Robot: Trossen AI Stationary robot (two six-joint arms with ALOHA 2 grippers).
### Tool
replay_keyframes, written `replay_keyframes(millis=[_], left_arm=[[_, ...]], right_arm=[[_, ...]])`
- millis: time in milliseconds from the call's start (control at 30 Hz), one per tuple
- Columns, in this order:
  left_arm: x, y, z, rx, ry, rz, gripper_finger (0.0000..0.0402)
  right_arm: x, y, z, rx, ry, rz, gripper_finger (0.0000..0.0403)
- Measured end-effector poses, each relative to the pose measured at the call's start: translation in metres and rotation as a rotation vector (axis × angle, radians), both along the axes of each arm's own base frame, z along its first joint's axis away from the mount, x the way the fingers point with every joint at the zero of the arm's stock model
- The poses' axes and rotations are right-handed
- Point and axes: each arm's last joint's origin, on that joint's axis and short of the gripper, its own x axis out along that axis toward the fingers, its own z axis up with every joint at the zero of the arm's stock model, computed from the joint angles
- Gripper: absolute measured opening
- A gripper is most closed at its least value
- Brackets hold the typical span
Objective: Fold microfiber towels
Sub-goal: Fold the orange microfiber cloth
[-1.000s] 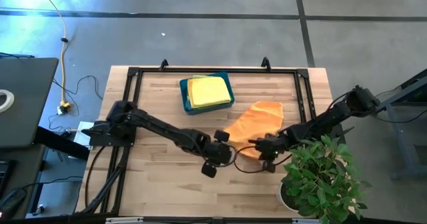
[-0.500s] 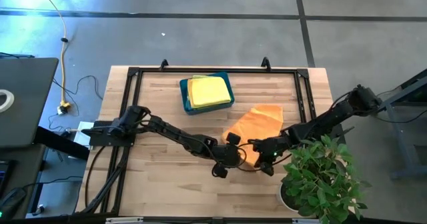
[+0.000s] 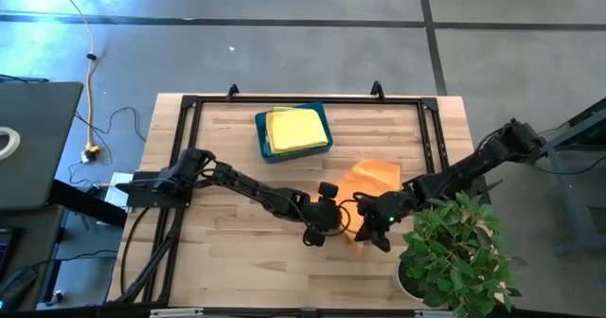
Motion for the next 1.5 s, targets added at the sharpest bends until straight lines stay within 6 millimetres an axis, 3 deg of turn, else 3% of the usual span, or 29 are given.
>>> replay_keyframes(millis=[200, 533, 700, 833, 1067, 1300, 1500], left_arm=[[-0.013, 0.001, -0.010, -0.045, 0.137, 0.095, 0.0094], [-0.026, -0.024, -0.014, -0.056, 0.207, 0.163, 0.0012], [-0.027, -0.034, -0.001, -0.065, 0.189, 0.157, 0.0004], [-0.025, -0.039, 0.021, -0.051, 0.188, 0.175, 0.0001], [-0.032, -0.041, 0.077, 0.011, 0.205, 0.271, 0.0001], [-0.046, -0.037, 0.125, 0.103, 0.227, 0.248, 0.0002], [-0.060, -0.020, 0.161, 0.169, 0.221, 0.278, 0.0002]], right_arm=[[0.002, 0.009, 0.021, -0.040, -0.028, 0.034, 0.0000], [-0.009, 0.002, 0.023, -0.281, 0.183, -0.056, 0.0000], [-0.011, -0.001, 0.021, -0.341, 0.206, -0.093, 0.0000], [-0.010, -0.001, 0.023, -0.374, 0.176, -0.053, 0.0000], [-0.004, 0.001, 0.049, -0.460, 0.116, -0.012, 0.0000], [-0.003, -0.006, 0.087, -0.733, 0.073, -0.050, 0.0000], [-0.005, -0.018, 0.114, -0.992, 0.060, -0.122, 0.0000]])
